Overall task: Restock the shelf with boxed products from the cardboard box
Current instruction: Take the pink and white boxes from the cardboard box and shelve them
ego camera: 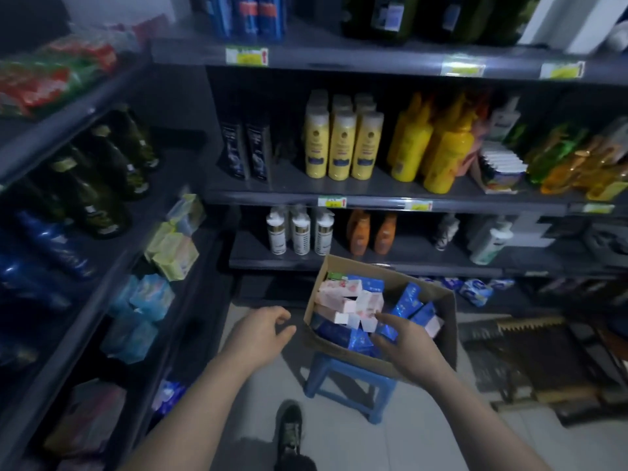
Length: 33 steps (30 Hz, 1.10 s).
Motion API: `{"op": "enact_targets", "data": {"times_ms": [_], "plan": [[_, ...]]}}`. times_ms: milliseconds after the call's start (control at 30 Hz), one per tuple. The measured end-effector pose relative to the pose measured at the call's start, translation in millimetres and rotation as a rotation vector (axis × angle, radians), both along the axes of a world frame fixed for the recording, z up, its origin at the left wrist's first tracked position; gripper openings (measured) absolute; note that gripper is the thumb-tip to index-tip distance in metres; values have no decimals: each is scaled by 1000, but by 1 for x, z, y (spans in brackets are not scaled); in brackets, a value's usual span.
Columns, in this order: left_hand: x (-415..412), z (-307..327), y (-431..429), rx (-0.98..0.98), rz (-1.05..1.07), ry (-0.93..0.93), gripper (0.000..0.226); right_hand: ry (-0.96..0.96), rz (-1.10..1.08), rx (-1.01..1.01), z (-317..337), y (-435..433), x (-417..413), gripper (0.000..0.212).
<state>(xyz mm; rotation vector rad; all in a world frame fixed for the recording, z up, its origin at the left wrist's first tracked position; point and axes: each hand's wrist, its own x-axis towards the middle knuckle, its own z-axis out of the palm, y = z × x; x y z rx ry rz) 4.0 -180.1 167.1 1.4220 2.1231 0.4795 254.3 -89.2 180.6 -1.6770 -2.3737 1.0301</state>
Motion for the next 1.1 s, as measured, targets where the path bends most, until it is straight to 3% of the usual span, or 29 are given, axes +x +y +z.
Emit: {"op": "enact_targets", "data": {"times_ms": [167, 467, 633, 800, 1000, 1100], "plan": [[-22, -34, 79, -59, -45, -77, 29, 15, -158, -50, -30, 61, -18, 41], [-65, -98, 187, -175, -71, -116, 23, -80, -232, -246, -105, 147, -68, 44], [-73, -134, 215, -240, -55, -165, 27, -168, -260, -360, -154, 174, -90, 47], [-86, -166, 227, -290, 20, -205, 27, -195, -295, -448, -198, 195, -108, 33], [-83, -185, 234, -310, 13, -207, 26, -298, -204, -548, -225, 209, -110, 37], [-74, -190, 240, -336, -1, -228, 23, -198, -195, -521, -221, 221, -96, 36]]}}
